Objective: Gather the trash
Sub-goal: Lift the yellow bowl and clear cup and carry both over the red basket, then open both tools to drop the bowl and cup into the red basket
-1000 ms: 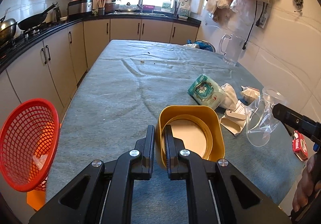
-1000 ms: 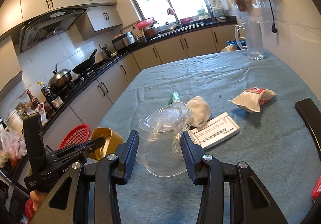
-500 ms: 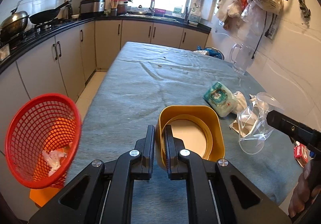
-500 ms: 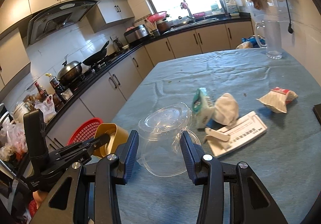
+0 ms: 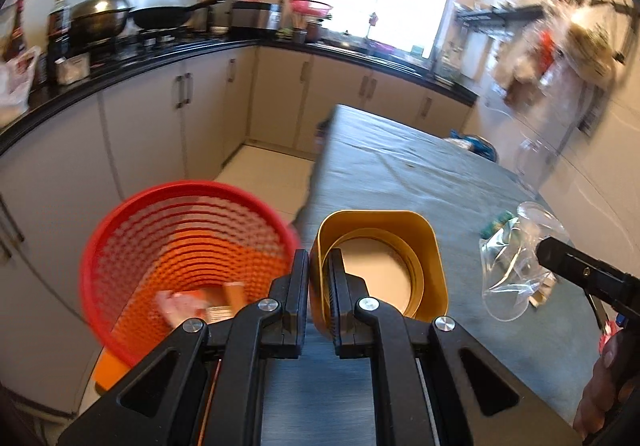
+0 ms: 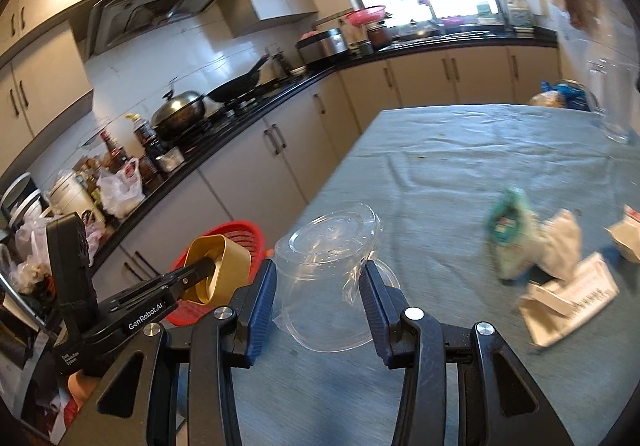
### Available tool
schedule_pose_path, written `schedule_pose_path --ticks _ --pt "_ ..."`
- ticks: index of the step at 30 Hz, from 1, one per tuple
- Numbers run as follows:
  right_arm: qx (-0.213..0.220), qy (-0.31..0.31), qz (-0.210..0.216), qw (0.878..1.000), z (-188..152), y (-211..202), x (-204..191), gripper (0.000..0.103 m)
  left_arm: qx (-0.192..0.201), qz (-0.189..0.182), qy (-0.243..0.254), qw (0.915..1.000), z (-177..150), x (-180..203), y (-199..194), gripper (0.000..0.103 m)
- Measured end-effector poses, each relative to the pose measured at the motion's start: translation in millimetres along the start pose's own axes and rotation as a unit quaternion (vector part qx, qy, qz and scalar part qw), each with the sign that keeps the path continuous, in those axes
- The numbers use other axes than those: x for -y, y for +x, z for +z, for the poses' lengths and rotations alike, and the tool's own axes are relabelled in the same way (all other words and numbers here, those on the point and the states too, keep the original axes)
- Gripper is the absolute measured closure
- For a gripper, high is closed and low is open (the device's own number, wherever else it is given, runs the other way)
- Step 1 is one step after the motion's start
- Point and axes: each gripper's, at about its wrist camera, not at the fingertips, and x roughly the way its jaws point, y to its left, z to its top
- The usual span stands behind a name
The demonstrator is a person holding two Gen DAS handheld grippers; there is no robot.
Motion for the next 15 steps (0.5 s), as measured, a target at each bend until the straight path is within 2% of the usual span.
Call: schedule_pose_path --ticks 8,15 --pt "-0.03 -0.017 0.045 0.998 13.6 50.3 -41.4 0.057 0.004 0.061 -0.048 0.997 -5.1 -65.7 -7.3 0.094" --pt "-0.051 -0.029 0.068 0.996 20.6 91.0 -72.5 0.057 0.001 0.09 -0.064 0.9939 -9.2 -96.7 -6.3 0.094"
